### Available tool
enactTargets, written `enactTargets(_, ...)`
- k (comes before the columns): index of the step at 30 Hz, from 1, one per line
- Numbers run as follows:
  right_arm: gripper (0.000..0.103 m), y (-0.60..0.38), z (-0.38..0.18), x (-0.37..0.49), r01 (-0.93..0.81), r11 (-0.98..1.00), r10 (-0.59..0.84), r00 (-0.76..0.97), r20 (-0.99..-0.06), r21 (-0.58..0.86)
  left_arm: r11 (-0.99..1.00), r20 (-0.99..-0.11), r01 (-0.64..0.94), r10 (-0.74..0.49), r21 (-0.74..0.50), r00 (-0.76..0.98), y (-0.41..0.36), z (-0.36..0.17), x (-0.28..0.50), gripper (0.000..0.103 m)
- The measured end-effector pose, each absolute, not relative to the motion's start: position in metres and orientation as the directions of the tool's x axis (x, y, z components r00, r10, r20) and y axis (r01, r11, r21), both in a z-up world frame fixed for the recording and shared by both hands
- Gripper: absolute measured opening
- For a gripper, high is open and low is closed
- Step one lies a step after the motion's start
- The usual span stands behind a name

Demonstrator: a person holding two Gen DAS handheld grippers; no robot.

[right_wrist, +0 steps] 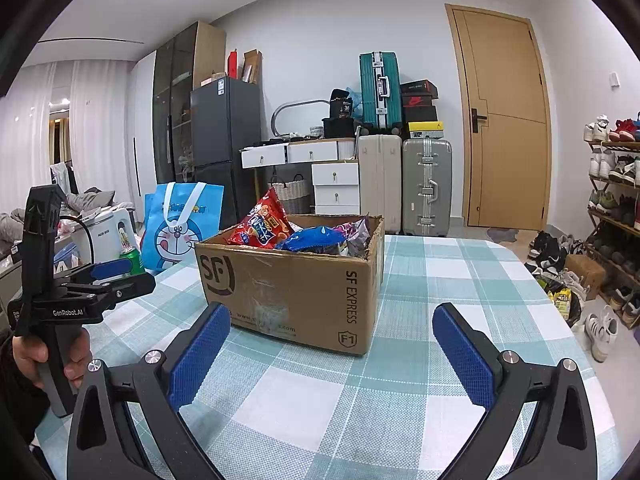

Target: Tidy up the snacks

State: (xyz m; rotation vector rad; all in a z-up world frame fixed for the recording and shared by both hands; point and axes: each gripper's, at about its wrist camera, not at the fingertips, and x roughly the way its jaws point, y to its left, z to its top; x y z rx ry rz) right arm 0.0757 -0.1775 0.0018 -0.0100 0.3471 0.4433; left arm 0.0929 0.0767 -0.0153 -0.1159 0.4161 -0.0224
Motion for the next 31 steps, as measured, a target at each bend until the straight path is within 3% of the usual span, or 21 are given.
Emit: enactTargets(31, 0.103, -0.1734, -0.0027, 0.0751, -0.428, 0.902, 0.419, 0.844, -0.335, 0.052, 0.993, -0.407, 0.002, -0.051, -0.119, 0.912, 0.0741, -0.0182, 0.0914, 0.103)
